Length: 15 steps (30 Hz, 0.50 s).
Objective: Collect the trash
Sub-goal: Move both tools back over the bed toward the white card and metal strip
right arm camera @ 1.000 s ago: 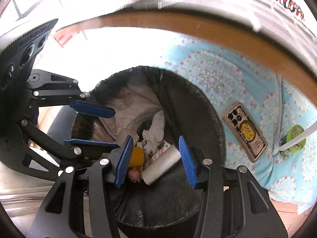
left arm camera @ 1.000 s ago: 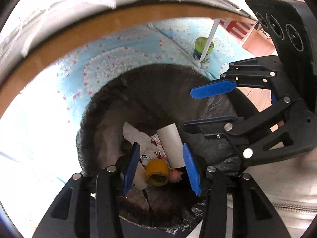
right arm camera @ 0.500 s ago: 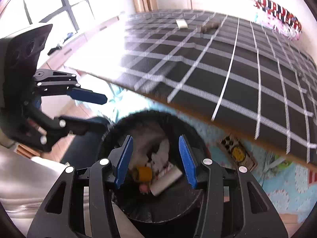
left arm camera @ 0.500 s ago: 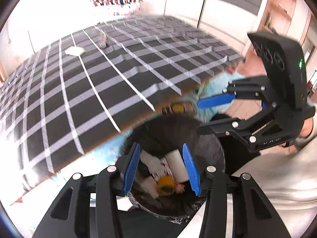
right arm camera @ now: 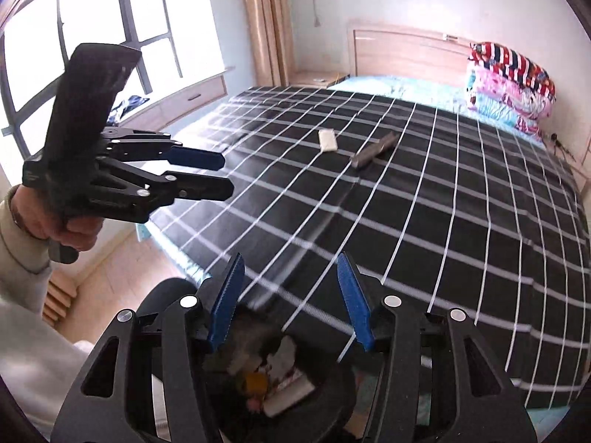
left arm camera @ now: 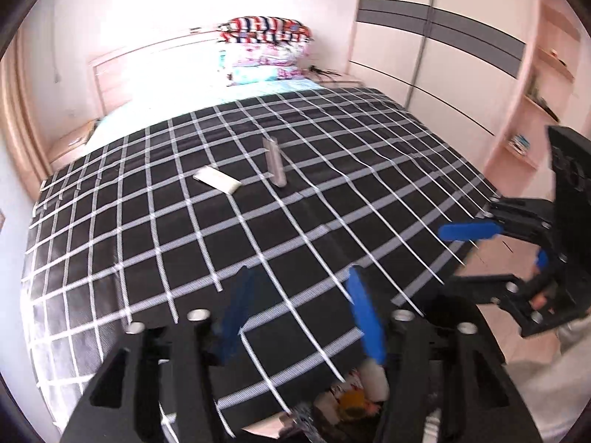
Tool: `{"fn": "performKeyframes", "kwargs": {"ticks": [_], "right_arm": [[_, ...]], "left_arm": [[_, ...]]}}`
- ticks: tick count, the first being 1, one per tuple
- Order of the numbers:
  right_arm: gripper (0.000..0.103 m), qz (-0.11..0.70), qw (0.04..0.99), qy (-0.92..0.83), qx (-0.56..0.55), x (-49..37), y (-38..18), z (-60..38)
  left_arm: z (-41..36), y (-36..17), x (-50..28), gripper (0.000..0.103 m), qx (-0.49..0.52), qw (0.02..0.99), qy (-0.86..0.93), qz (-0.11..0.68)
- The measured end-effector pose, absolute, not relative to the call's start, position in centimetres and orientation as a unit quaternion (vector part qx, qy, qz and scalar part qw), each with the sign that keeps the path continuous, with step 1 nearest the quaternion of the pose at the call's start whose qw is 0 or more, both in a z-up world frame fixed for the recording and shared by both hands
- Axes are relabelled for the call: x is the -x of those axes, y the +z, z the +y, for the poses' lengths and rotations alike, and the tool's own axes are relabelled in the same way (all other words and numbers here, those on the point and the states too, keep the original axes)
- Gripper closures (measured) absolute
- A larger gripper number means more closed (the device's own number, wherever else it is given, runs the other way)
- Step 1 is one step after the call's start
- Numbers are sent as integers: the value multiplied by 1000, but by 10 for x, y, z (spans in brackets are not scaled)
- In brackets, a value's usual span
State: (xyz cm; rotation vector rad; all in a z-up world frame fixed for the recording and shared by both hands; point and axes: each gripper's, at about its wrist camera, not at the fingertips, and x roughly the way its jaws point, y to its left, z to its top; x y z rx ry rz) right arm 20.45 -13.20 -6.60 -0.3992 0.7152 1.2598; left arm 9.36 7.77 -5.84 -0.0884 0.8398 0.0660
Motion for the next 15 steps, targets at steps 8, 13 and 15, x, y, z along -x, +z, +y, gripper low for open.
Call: {"fn": "performKeyframes", "kwargs": {"ticks": [8, 13, 15], "right_arm": [[46, 312, 745, 561, 181, -231, -59, -99], [45, 314, 749, 555, 182, -243, -59, -81], [44, 314, 750, 553, 180, -248, -59, -75]], "left_arm": [[112, -58, -130, 45, 53, 908, 61, 411], [127, -61, -154, 45, 62, 904, 72, 416], [133, -64, -162, 45, 66, 902, 77, 419]]}}
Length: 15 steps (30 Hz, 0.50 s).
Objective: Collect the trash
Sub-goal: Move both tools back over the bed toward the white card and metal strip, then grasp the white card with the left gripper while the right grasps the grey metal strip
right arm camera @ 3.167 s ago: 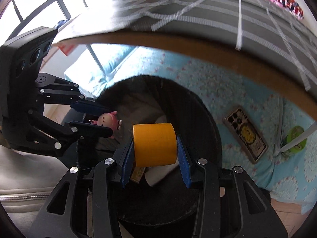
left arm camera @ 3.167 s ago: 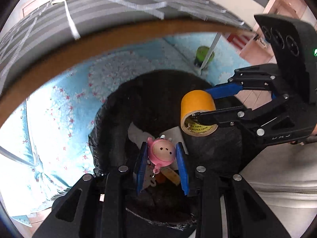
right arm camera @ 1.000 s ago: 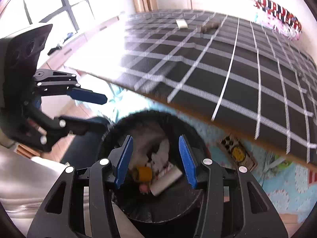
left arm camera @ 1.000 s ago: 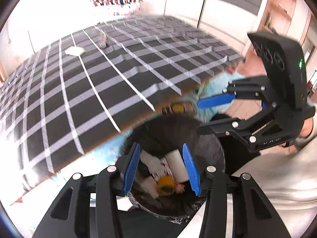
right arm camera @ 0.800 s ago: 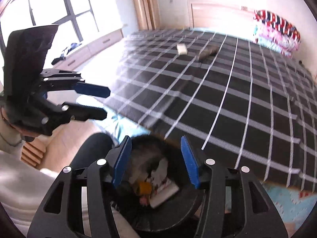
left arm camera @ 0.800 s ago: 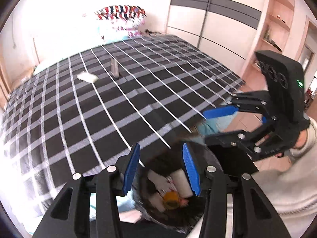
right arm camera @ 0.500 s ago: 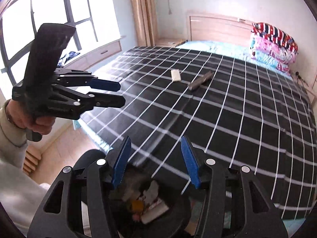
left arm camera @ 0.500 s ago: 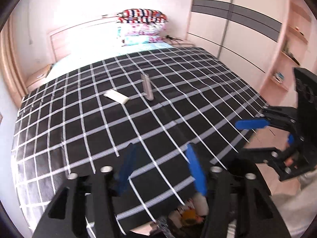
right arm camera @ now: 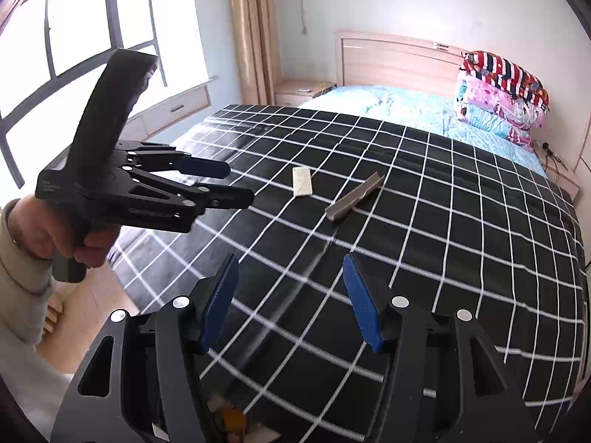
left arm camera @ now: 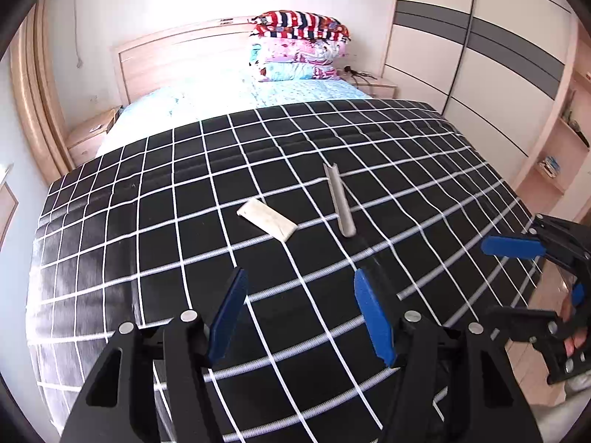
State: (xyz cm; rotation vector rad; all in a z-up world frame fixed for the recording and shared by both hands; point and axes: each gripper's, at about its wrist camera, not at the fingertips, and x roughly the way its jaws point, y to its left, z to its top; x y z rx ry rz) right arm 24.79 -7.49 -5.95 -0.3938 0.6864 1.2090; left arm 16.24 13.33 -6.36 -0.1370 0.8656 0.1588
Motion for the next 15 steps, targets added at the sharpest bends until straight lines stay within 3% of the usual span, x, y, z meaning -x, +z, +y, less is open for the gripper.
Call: {"fn": "performKeyframes", "kwargs": {"ticks": [15], "right_arm": [[40, 346, 760, 521, 177, -292, -75, -21]], "left_arm": [[179, -88, -227, 45, 100, 886, 110, 439]]}}
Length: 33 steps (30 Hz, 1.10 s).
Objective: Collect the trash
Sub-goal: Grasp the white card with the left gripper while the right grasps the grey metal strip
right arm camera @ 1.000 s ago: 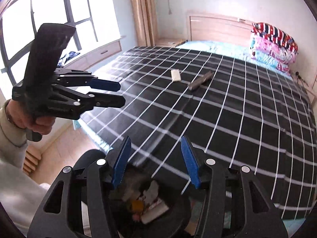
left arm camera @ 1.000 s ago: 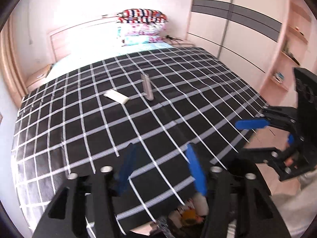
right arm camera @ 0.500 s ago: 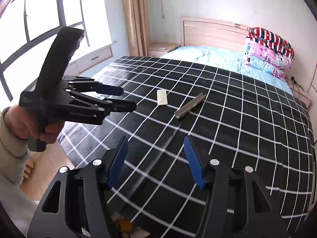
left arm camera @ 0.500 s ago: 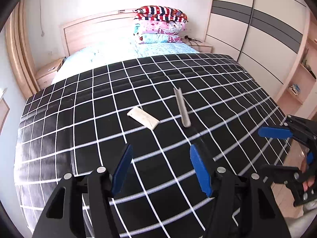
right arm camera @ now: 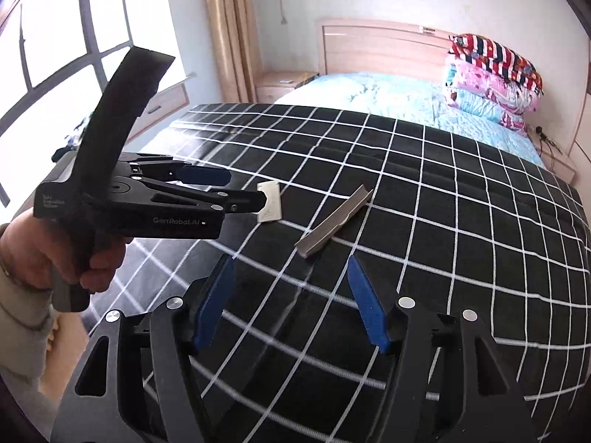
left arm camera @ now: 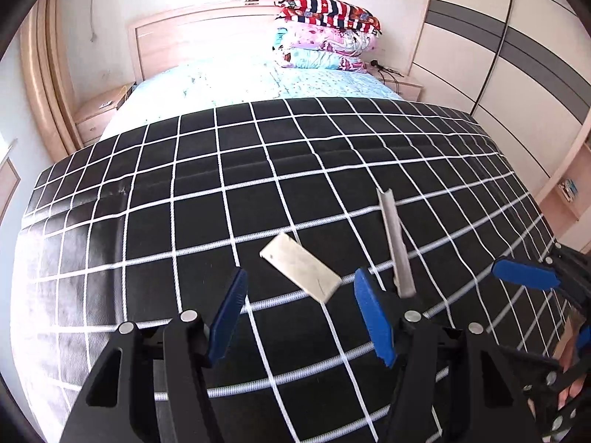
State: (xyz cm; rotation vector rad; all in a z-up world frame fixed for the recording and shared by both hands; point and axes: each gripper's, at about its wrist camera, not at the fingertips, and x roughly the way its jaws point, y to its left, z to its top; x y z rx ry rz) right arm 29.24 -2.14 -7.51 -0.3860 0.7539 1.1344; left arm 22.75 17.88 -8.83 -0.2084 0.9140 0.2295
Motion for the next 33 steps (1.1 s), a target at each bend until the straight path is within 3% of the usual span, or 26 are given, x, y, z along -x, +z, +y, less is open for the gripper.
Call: {"fn": "performKeyframes", "kwargs": {"ticks": [15, 17, 20, 22, 25, 27, 33], "right_arm": [[40, 375, 765, 488, 191, -316, -106, 13], [40, 376, 768, 480, 195, -318, -108, 16], [41, 382, 772, 471, 194, -324, -111, 18], [48, 380, 777, 462, 197, -326, -114, 18], [63, 377, 783, 452, 202, -327, -113, 16], [80, 376, 788, 444, 204, -329, -112, 12], [90, 385, 781, 454, 189, -333, -114, 5]], "left_arm": [[185, -110, -253, 45, 96, 880, 127, 447], [184, -111, -253, 47, 90, 882, 133, 444], [182, -112, -255, 59, 69, 883, 147, 440], [182, -113, -255, 69, 65, 884, 151, 437], [180, -113, -254, 73, 64, 888, 141, 433], [177, -114, -252, 74, 59, 891, 135, 430], [174, -111, -242, 79, 67, 891, 127, 430]]}}
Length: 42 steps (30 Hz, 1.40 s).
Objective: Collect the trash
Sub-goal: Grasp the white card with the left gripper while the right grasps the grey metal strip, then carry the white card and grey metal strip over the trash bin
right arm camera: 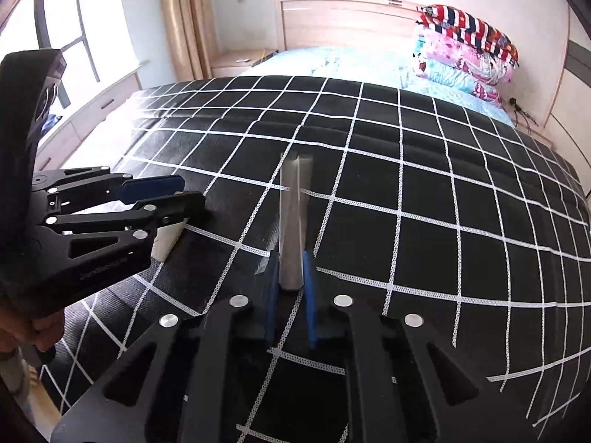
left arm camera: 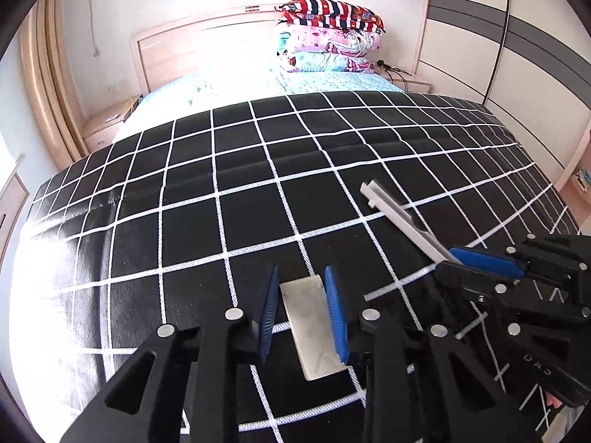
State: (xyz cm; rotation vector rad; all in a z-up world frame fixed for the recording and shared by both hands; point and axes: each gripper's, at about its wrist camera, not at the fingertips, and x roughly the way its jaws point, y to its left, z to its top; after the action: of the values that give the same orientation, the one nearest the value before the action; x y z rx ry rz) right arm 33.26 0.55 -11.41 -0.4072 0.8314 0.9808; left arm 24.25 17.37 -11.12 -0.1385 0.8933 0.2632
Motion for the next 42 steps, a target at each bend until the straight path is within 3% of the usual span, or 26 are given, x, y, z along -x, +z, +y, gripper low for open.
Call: {"fn": "performKeyframes", "kwargs": {"ticks": [42], "right_arm": [[90, 330, 788, 490, 173, -260, -78, -85]], "left_arm": [[74, -47, -138, 79, 38, 923, 83, 373]]}}
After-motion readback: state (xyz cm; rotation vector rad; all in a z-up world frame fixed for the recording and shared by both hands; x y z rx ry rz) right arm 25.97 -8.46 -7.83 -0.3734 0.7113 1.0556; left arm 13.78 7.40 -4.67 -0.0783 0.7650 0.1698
